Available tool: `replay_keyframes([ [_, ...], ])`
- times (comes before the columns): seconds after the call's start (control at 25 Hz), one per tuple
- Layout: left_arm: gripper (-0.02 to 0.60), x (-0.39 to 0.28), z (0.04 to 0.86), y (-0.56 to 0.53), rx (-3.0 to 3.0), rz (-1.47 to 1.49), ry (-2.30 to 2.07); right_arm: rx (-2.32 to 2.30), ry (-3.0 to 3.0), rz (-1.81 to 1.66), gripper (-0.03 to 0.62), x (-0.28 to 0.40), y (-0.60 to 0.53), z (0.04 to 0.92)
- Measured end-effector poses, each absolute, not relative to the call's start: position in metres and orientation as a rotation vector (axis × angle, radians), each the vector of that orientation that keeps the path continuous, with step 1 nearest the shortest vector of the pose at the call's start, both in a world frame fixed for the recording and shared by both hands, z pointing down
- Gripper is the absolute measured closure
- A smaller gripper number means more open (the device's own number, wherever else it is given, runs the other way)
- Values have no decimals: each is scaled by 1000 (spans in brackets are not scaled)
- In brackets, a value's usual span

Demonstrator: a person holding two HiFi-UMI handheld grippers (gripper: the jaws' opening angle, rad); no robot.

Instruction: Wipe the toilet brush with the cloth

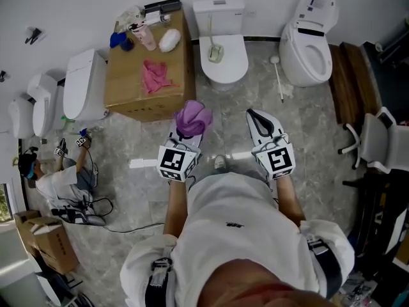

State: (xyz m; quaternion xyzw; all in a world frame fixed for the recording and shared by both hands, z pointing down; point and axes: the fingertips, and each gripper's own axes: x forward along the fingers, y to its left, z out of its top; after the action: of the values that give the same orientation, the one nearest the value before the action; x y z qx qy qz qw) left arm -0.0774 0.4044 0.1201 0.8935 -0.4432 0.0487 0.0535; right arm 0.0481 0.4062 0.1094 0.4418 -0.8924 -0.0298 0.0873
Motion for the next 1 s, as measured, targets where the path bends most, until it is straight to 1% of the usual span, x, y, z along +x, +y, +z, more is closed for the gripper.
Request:
replay_keyframes([
  [0.4,492,-88,130,351,2727,143,-1307,1319,-2635,-80,597,26,359,122],
  [1.0,492,-76,134,263,2699,136,-1318,1271,-2658,-72,597,33,267,126],
])
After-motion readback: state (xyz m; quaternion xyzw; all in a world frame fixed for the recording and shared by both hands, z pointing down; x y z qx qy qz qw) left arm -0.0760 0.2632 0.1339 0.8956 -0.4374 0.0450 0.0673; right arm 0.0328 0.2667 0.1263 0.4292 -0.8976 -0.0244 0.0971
